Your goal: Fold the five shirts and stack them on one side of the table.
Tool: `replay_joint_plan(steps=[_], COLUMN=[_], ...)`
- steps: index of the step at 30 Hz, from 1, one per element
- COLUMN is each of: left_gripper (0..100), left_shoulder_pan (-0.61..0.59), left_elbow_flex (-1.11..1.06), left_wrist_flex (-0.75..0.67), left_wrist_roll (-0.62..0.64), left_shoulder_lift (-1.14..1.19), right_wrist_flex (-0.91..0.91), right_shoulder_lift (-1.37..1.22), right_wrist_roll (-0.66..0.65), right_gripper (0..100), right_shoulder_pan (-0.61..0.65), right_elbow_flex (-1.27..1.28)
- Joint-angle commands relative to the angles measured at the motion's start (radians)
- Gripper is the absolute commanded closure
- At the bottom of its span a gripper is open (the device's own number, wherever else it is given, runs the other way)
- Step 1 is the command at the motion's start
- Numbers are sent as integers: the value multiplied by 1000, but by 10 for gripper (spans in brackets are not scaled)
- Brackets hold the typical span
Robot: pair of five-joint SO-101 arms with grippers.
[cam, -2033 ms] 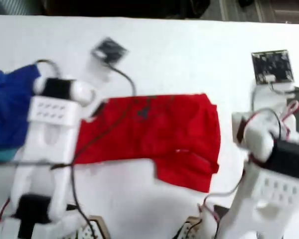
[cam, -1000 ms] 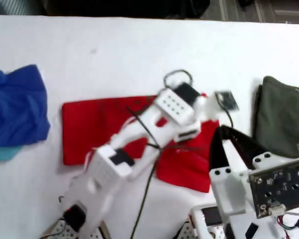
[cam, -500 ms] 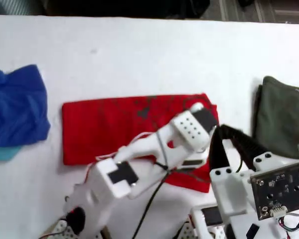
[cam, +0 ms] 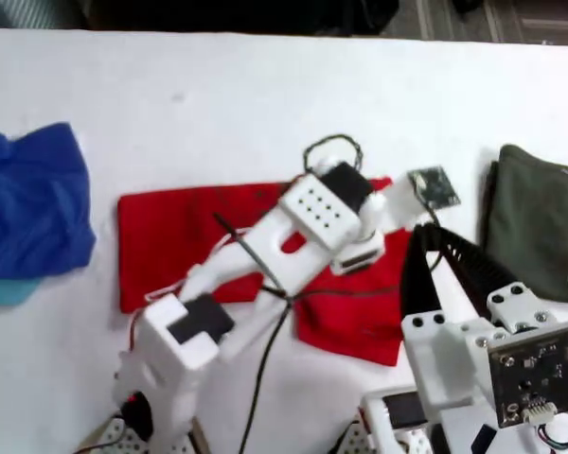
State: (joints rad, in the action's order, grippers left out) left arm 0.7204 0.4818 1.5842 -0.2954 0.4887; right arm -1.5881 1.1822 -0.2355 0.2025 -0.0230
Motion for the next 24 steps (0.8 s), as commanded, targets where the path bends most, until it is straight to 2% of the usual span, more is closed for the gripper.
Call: replay_joint_plan(steps=[1, 7, 12, 19, 24], left_gripper=[861, 864, 864, 861, 860], left_shoulder_pan=[36, 96, 104, 110, 113], left_elbow_flex=[3, 12, 2, -121, -83], left_wrist_flex=[-23, 104, 199, 201, 187], left_wrist_roll=[25, -12, -18, -81, -72], left_shoulder_lift=[31, 193, 213, 173, 91], right_wrist_flex=[19, 18, 18, 22, 24], right_shoulder_lift=[2, 2, 2, 2, 2], right_wrist_roll=[-5, -6, -6, -12, -54], right_gripper=[981, 981, 981, 981, 981], right_shoulder_pan=[-1, -1, -1, -1, -1], right_elbow_flex=[-18, -18, -18, -18, -20])
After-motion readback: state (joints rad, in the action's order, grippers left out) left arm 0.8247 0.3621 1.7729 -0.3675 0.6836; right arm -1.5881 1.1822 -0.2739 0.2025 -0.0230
